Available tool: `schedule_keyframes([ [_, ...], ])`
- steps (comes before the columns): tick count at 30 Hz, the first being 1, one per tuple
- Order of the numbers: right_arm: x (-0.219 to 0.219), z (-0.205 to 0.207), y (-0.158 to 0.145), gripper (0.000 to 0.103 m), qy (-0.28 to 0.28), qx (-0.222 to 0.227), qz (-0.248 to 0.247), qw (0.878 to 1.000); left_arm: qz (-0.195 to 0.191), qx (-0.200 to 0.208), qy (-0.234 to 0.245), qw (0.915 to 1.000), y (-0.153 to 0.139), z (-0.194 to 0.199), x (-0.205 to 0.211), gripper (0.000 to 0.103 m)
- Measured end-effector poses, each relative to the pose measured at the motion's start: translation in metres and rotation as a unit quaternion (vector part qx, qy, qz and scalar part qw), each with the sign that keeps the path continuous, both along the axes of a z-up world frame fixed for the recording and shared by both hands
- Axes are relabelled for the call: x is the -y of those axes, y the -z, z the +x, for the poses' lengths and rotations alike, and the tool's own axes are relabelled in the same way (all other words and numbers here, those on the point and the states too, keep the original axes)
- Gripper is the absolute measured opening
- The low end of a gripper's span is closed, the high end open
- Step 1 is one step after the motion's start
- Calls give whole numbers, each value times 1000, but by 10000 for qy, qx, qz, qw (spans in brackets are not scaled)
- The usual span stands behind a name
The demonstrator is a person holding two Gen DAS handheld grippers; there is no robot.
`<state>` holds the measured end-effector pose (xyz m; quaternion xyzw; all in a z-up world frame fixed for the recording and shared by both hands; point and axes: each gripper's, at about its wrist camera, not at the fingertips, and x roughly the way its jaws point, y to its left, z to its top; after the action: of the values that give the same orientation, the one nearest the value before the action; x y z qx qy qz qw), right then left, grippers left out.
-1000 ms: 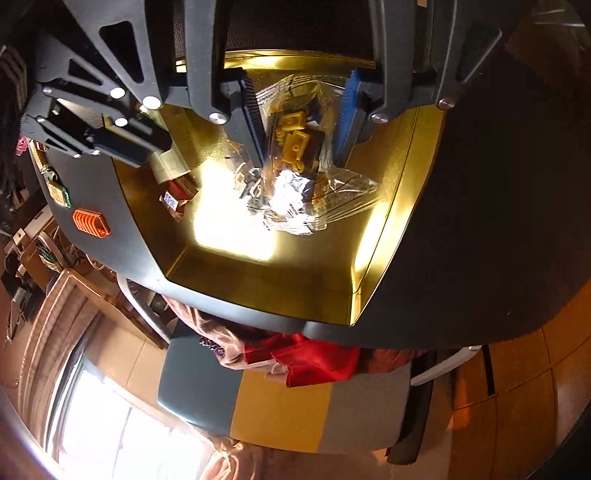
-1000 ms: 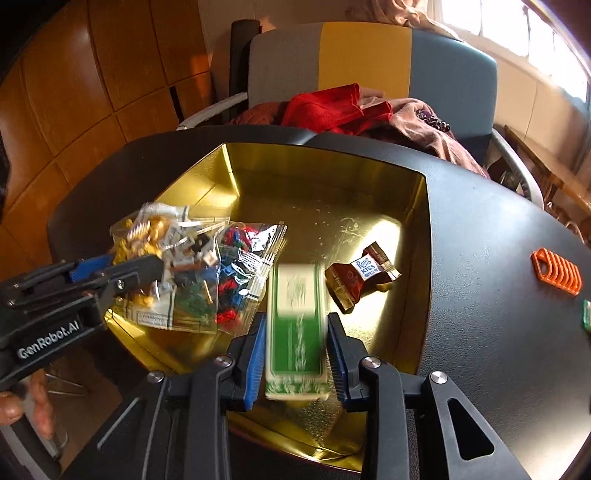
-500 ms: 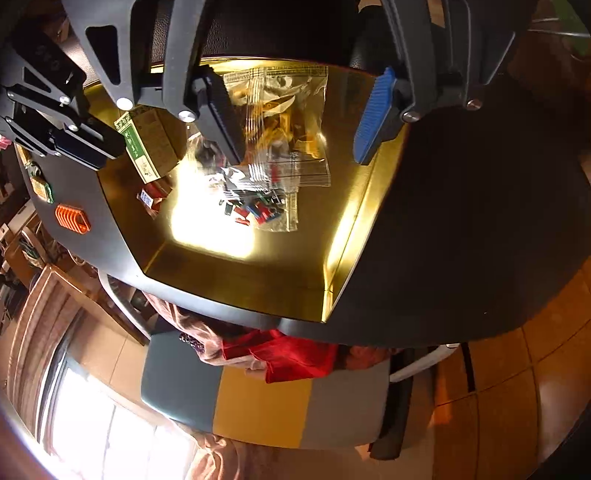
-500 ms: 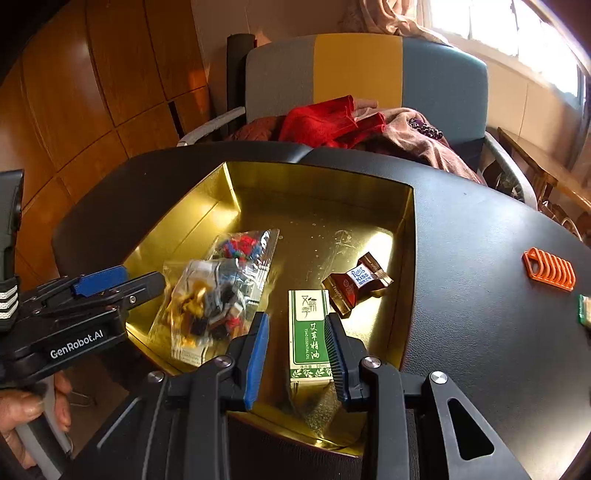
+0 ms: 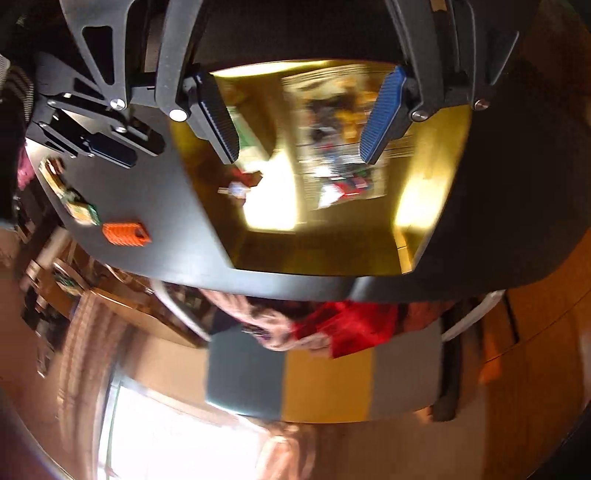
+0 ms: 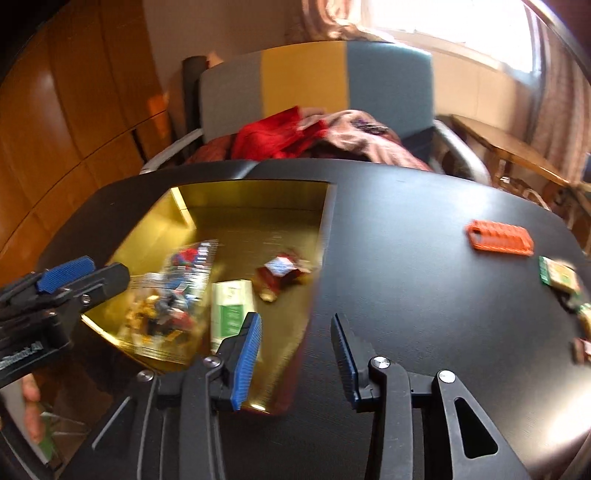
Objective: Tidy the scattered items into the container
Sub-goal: 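Open both tools to drop the brick bag and green box into the tray, then withdraw both open tools from the tray back over the table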
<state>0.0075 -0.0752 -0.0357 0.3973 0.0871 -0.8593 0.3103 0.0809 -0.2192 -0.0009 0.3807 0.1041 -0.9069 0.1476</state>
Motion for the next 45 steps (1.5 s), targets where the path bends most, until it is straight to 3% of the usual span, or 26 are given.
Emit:
schedule_keyframes([
  [6, -64, -16, 0, 44, 849, -18, 114, 9963, -123, 43, 706, 9974, -4, -33, -55, 70],
  [12, -152, -42, 2, 50, 1852, 31, 104, 9826, -164, 266, 1382, 9899, 1, -70, -109, 70],
  [25, -337, -128, 17, 50, 3379, 334, 220, 9403, -341, 619, 2878, 9551, 30, -120, -210, 69],
  [29, -374, -169, 21, 50, 3464, 432, 342, 9365, -308, 734, 3101, 9473, 41, -132, -231, 69],
  [34, -390, -221, 38, 52, 3374, 642, 590, 9373, -143, 896, 3253, 9413, 53, -142, -242, 69],
  [39, -396, -248, 54, 59, 3348, 947, 224, 9373, -97, 1001, 3201, 9420, 63, -147, -243, 69],
  [45, -385, -248, 64, 68, 3181, 1198, -84, 9404, -28, 1057, 3026, 9472, 71, -148, -234, 69],
])
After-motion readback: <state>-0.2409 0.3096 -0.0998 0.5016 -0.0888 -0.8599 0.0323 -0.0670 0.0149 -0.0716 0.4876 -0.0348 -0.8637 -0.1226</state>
